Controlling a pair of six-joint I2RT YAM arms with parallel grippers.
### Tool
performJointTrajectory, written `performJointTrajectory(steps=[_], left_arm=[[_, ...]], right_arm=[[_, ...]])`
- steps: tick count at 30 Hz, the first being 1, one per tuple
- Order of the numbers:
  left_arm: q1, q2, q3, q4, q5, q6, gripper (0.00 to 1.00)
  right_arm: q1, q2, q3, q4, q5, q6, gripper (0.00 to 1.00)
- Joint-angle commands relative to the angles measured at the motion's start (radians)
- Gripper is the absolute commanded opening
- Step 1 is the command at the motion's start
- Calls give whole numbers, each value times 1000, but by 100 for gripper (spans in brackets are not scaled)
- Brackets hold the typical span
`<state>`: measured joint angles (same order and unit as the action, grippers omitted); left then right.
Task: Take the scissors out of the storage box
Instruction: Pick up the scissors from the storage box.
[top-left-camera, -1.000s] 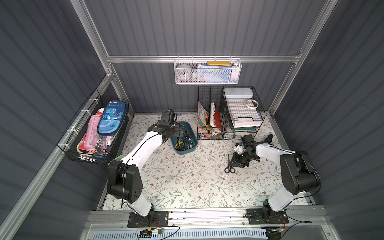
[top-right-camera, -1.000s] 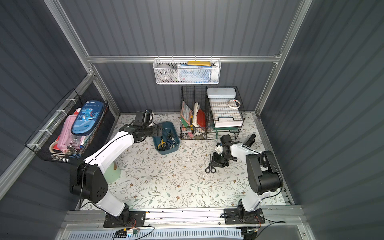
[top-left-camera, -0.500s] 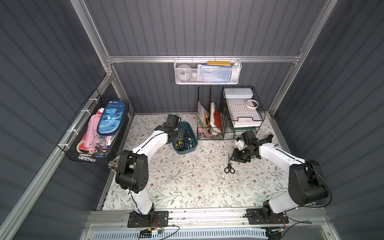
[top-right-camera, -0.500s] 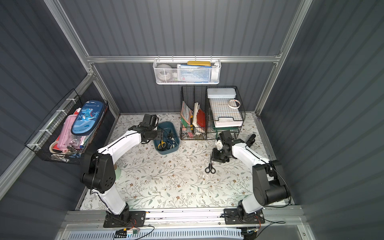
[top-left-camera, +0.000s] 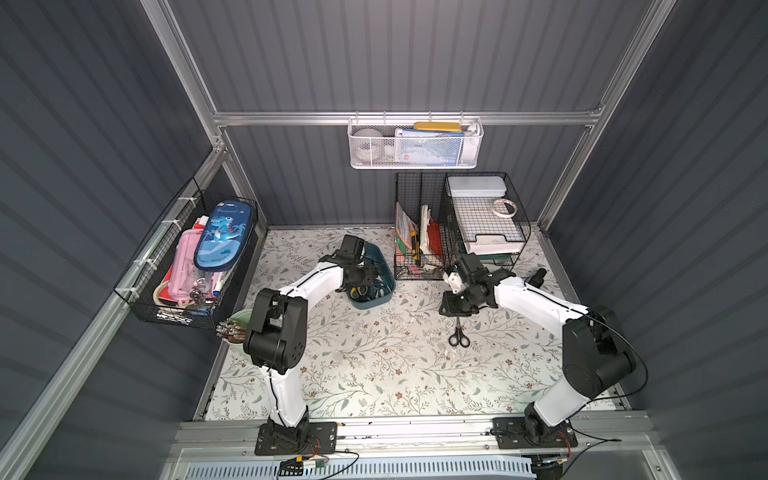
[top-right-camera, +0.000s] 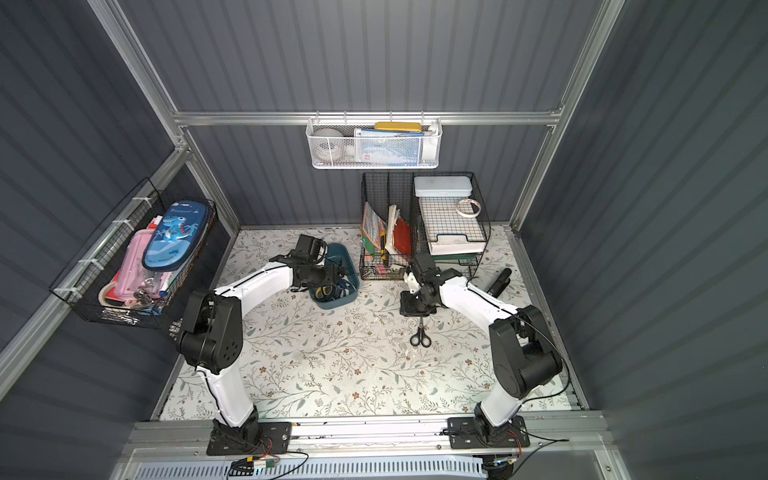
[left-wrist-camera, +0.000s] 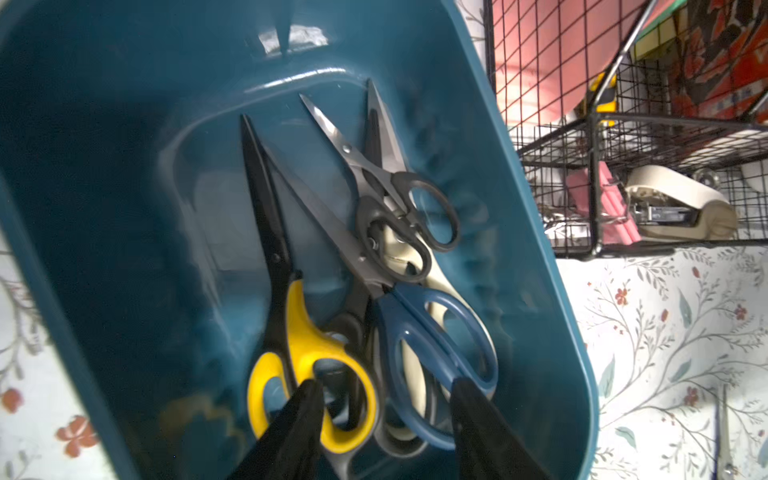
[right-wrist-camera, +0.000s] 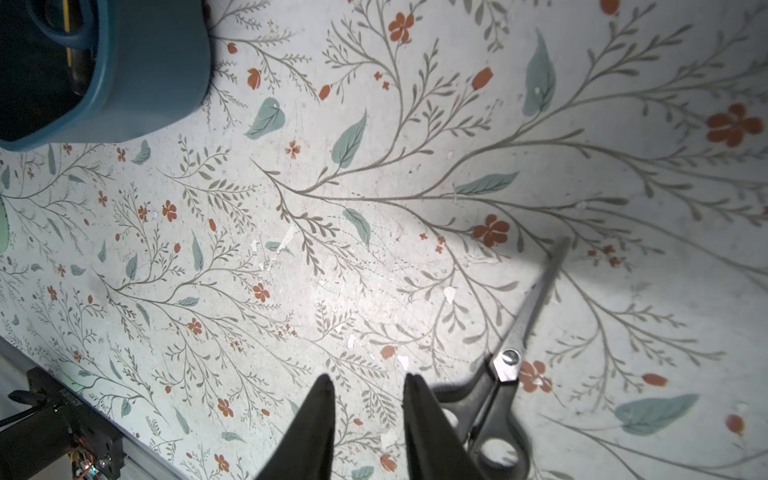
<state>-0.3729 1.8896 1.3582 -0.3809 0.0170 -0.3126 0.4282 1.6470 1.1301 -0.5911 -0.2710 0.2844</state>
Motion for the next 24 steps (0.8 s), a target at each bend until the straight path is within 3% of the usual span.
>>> performJointTrajectory(steps=[1,7,11,18,24], left_arm=[[-3,35,-15,13,58,-38,52],[-4,71,-17,9,42,-68,45],[-4,82,-36,38,102,-89,41],[-3,70,-41,41,92,-114,18],[-3,43,-4,-9,39,-98,9]], right_arm=[[7,2,-12,10,10,13,32],[7,-6,-18,9,13,5,32],[7,-4,-24,12,13,4,32],[6,-6,-36,17,13,2,32],[7,-5,-29,17,10,-1,32]])
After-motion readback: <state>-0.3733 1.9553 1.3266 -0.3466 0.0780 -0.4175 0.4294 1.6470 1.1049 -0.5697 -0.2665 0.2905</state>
